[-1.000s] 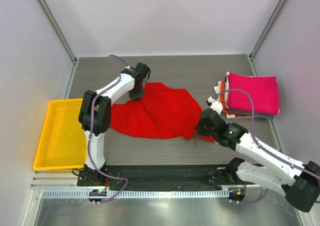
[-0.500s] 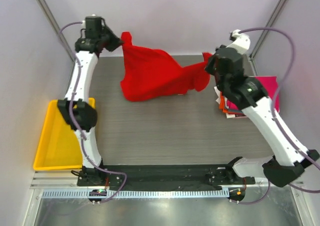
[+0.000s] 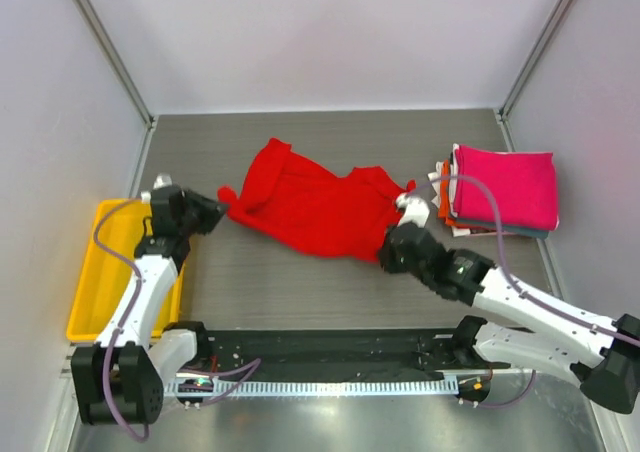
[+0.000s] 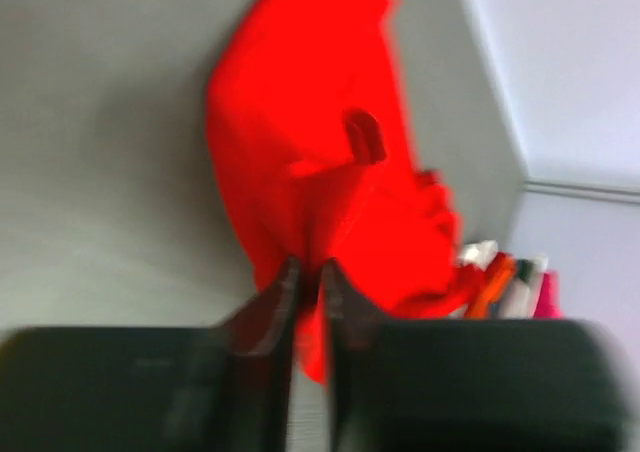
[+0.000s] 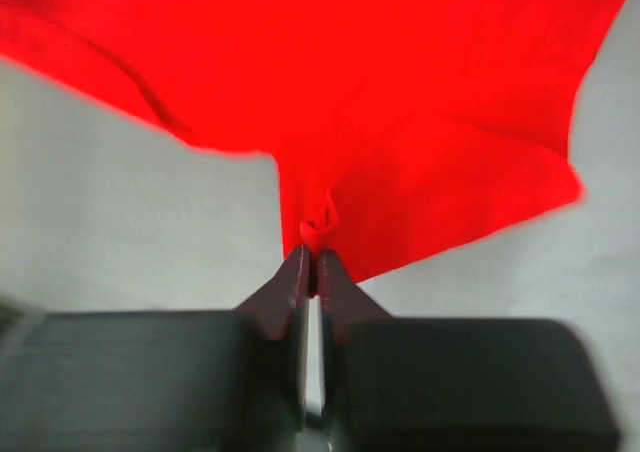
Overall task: Fold and stack the t-shirts
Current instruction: Flatten the tshirt out
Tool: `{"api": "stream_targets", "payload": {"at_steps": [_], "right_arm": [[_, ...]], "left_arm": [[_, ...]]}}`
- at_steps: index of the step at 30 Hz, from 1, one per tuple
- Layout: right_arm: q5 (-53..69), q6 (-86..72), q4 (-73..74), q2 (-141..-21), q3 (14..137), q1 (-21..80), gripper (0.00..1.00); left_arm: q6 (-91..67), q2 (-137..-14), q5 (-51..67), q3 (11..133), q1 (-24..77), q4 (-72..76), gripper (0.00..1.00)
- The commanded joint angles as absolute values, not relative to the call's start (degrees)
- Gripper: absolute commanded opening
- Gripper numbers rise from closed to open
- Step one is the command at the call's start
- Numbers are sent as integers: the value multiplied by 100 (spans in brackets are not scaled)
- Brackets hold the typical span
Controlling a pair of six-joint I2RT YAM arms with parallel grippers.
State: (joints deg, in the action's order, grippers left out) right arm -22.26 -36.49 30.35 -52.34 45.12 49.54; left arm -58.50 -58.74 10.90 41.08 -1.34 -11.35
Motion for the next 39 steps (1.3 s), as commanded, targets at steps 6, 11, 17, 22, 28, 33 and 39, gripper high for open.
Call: {"api": "stream_targets", "payload": {"at_steps": [6, 11, 17, 22, 28, 33, 39], "right_arm": [[-1686, -4887, 2372, -4307, 3304, 5440, 66], [-2670, -5176, 3470, -4903, 4015, 5440, 75], [-3840, -6387, 4755, -5703, 4412, 5432, 60], [-3631, -6258, 4203, -5695, 4184, 5423, 59], [-3375, -6039, 3964, -6554, 4490, 5414, 52], [-3410, -6047, 3973, -7303, 4904, 5344, 48], [-3270, -5941, 3780, -7980, 5019, 5010, 50]], "left_arm": [[-5731, -4404, 229, 3032, -141, -1028, 78], [-5257, -4736, 421, 3453, -141, -1599, 80], [-4808, -5378, 791, 3761, -141, -1898, 77], [-4571, -5861, 1213, 3902, 112, -1916, 74], [-4597, -6091, 573, 3920, 773, -1942, 74], [-4632, -6205, 133, 3920, 782, -2012, 72], [-4790, -6240, -334, 3938, 773, -2153, 70]]}}
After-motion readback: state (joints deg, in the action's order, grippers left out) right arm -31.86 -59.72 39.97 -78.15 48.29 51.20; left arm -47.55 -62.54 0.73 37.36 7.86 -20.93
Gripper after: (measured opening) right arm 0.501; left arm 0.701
